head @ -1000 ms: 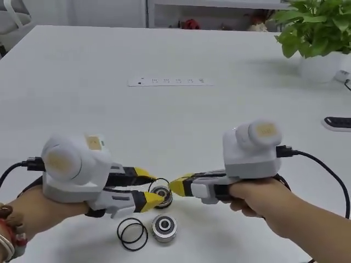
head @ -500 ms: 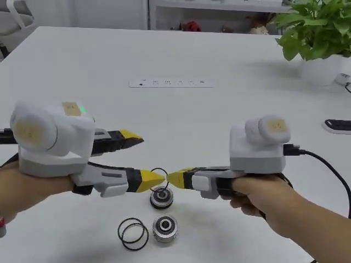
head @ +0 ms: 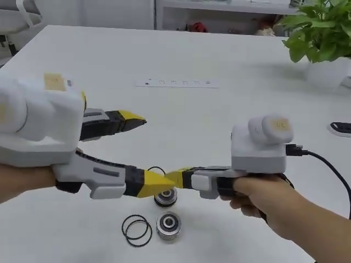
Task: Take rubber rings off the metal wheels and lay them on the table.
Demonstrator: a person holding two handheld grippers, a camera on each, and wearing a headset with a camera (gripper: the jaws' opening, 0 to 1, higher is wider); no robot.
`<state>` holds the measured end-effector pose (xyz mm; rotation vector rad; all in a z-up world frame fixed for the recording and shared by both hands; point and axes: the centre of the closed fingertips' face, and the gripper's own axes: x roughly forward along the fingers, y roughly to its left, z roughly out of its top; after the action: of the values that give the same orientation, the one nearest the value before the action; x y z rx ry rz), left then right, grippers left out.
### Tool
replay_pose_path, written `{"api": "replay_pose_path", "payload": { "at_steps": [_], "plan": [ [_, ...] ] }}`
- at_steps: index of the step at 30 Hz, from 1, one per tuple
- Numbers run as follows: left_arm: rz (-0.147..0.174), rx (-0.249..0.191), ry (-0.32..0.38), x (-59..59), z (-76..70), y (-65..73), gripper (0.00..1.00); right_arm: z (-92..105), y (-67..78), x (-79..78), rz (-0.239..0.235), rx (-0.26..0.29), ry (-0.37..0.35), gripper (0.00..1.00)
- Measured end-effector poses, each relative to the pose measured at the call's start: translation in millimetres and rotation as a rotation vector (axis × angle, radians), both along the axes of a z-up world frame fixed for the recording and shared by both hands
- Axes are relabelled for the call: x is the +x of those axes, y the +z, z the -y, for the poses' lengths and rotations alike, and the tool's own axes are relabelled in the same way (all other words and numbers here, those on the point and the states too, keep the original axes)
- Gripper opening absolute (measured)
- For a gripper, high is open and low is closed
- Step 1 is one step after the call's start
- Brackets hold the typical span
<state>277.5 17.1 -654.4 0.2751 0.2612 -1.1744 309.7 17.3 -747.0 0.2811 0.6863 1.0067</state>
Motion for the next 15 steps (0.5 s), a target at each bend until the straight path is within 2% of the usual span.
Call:
{"api": "replay_pose_path", "payload": {
  "at_steps": [4,8,15],
  "plan": [
    [-0.014,-0.005,0.012,-9.2,-12.9,0.7,0.79,-5.7,-0.5,-6.8,-0.008,0.003,0.032,0.0],
    [-0.024,0.013,0.065,-12.5,-33.5,-4.9,0.82,-11.9,-7.1,-16.8,-0.016,-0.02,0.079,0.0],
    [-0.054,0.014,0.145,-23.9,-62.6,-15.3,0.83,-22.1,-12.4,-35.0,-0.031,-0.037,0.163,0.0]
  ]
}}
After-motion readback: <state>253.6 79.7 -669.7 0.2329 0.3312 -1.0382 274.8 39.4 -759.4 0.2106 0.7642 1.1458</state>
